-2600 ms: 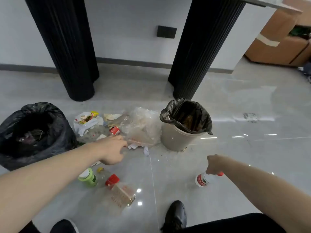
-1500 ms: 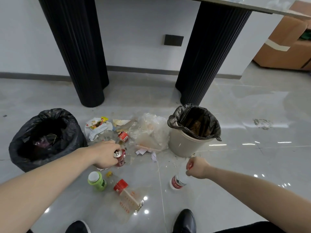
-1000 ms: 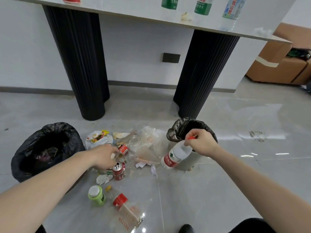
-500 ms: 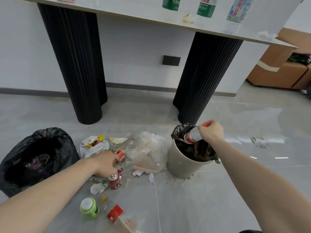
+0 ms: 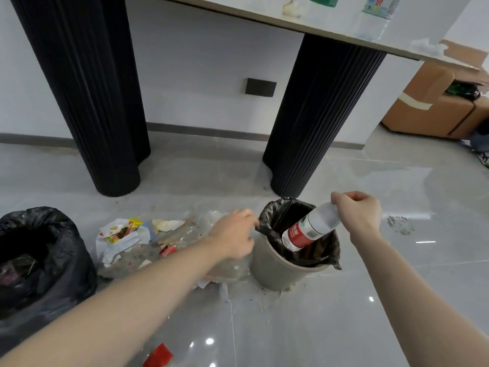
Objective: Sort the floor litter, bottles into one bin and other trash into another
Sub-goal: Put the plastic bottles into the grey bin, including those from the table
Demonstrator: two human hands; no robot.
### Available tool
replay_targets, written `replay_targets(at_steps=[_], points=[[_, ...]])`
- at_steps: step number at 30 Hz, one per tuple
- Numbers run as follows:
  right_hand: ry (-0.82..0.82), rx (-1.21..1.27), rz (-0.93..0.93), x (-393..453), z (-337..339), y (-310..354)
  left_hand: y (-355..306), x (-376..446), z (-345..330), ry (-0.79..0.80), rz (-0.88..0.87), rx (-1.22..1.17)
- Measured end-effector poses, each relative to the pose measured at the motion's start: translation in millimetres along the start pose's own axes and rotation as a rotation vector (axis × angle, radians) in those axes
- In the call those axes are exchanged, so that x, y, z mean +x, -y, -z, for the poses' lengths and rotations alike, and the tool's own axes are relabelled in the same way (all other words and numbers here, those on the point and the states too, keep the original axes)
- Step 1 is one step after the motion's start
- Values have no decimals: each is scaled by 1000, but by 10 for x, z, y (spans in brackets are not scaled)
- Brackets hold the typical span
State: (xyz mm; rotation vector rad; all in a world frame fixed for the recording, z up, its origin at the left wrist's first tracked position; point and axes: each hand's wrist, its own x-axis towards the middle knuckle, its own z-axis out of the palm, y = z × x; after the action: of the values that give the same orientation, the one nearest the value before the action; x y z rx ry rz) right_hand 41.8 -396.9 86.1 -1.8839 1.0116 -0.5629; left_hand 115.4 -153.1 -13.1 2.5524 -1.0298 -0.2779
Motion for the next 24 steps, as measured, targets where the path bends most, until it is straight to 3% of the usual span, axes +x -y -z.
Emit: replay_targets(at_steps=[3, 6, 12, 18, 24], points=[[-26, -6, 71, 15, 41, 73, -373, 545, -253, 104, -103, 173], [-17, -44, 141, 60, -12, 8, -475, 834, -503, 215, -100, 258], [51, -150, 163, 299, -286, -356, -229, 684, -619, 34, -264, 369], [269, -480, 107, 392, -801, -1012, 189, 97, -771, 73, -396, 402], [414, -727, 82, 414, -944, -1506, 184, -66, -894, 98, -308, 357]])
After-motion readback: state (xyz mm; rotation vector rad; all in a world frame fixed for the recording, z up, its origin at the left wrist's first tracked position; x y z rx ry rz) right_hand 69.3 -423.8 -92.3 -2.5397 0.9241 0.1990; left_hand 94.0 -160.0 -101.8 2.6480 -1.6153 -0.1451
